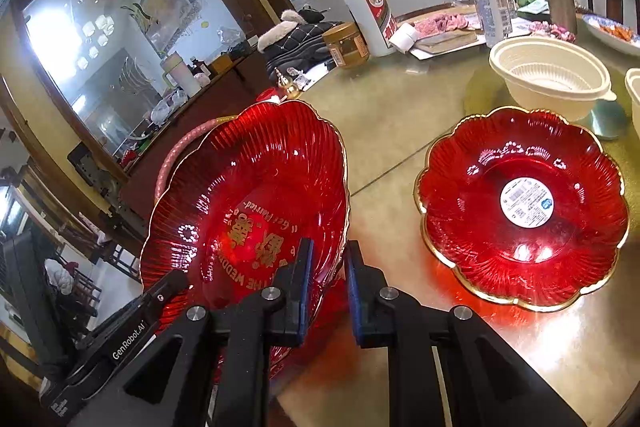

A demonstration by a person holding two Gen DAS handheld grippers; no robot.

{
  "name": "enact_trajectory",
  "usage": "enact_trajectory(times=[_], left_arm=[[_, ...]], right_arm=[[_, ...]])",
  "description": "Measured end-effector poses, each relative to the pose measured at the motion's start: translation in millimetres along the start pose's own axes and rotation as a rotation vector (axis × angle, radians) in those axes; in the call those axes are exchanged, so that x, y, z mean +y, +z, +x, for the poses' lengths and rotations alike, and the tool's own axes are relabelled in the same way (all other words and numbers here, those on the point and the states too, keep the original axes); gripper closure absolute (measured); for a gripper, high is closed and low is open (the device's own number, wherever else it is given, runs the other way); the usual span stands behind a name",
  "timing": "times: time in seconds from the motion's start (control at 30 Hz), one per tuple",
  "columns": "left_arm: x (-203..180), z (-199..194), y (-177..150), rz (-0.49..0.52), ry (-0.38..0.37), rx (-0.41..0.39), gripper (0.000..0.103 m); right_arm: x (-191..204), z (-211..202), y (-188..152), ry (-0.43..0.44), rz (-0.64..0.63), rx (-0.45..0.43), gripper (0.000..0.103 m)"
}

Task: Organize plates and bowls

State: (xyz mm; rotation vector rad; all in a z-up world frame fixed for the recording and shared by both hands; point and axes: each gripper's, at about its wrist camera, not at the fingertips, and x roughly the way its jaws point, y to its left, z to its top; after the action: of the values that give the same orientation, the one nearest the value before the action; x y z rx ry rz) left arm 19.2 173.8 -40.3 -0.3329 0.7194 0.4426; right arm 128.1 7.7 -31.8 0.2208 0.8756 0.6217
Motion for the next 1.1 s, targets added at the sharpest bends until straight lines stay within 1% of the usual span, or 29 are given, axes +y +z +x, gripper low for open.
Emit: enact_trajectory(times=[0.1, 0.23, 0.47, 0.53, 0.8, 0.87, 0.97, 1.03, 1.1], left_arm=[[-0.8, 0.0, 3.0, 0.02, -0.006, -0.01, 0.091], [-5.2, 3.8, 9.2, 0.048, -0.022, -0.009, 0.091], [-10.0, 2.3, 7.5, 0.089, -0.014, -0.007, 0.091], [-7.1, -1.4, 5.7, 0.086, -0.009, -0.011, 0.091], [7.4, -17.4, -7.4, 0.021, 0.014, -0.022, 0.09], [11.4, -21.3, -8.6, -0.005, 0.016, -0.03, 0.09], [16.8, -29.8, -10.0, -0.038, 0.011, -0.047, 0.09], [15.1, -33.8, -12.0, -0.033, 0.001, -0.048, 0.09], [9.1, -37.0, -15.1, -0.011, -0.015, -0.043, 0.09]], right_arm=[[1.1, 0.0, -2.0, -0.011, -0.013, -0.009, 0.088], [-5.6, -0.8, -3.3, -0.006, 0.003, -0.023, 0.088], [-14.3, 1.2, -2.0, -0.001, 0.027, -0.02, 0.088], [-11.0, 1.0, -3.3, 0.002, 0.015, -0.019, 0.088], [2.5, 0.6, -2.6, 0.025, -0.041, -0.011, 0.089], [11.4, -2.6, -1.9, 0.006, -0.06, -0.005, 0.089], [27.7, -13.4, -5.9, -0.03, -0.126, 0.005, 0.088], [30.5, -22.8, -10.4, -0.041, -0.145, 0.014, 0.088], [26.8, -33.1, -14.8, -0.055, -0.138, 0.012, 0.087]])
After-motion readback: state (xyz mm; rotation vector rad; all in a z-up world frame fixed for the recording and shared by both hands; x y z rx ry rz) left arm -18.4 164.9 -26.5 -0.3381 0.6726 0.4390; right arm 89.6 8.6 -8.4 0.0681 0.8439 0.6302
